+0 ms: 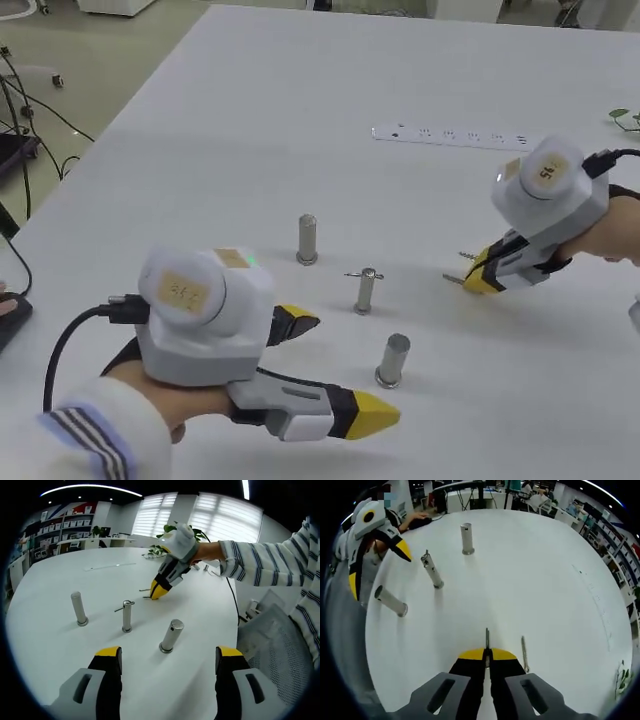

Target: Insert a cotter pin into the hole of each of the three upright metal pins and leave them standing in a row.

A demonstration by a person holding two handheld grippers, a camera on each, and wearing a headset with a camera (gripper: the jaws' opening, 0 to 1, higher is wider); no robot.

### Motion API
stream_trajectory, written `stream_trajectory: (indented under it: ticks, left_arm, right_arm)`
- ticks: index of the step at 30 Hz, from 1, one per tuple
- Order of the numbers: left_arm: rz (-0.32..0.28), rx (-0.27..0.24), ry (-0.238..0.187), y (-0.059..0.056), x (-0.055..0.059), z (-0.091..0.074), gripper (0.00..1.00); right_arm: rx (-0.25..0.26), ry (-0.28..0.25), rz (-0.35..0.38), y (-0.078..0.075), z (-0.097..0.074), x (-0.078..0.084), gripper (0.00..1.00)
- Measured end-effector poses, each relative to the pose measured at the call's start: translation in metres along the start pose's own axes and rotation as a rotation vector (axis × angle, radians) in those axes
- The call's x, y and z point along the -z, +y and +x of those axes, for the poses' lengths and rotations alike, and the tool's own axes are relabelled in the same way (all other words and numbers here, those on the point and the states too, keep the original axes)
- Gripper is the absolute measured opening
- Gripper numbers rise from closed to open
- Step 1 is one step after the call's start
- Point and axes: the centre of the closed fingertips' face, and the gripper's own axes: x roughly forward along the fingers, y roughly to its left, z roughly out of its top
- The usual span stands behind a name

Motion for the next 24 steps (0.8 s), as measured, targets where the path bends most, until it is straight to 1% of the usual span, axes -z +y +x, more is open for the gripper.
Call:
stream_trajectory:
  ticks: [8, 11, 13, 16, 19, 21, 24]
  left_arm:
    - [-0.003, -0.021, 0.004, 0.006, -0.001, -0.003, 0.75]
    - [0.002, -0.026, -0.005, 0.007, -0.005, -0.005, 0.75]
    - [-0.002, -0.021, -0.003, 0.007, -0.007, -0.007, 0.75]
    - [0.007, -0.021, -0.021, 0.007, -0.013, -0.009, 0.73]
    - [0.006, -0.02, -0.021, 0.01, -0.016, -0.009, 0.73]
    - [0.009, -0.024, -0.023, 0.011, -0.019, -0.008, 0.71]
    - [0.029, -0.031, -0.044, 0.013, -0.025, -0.008, 0.7]
  right_arm:
    - [0.036, -0.029, -0.043, 0.007, -0.019, -0.009, 0.03]
    - [0.048, -0.05, -0.052, 0.012, -0.027, -0.012, 0.03]
    - [0.056, -0.067, -0.058, 0.018, -0.031, -0.014, 0.03]
    - [0.068, -0.081, -0.079, 0.025, -0.036, -0.014, 0.03]
    - [0.082, -0.092, -0.09, 0.031, -0.039, -0.015, 0.03]
    - [0.084, -0.11, -0.084, 0.035, -0.04, -0.017, 0.03]
    - [0.09, -0.124, -0.088, 0.04, -0.041, -0.019, 0.03]
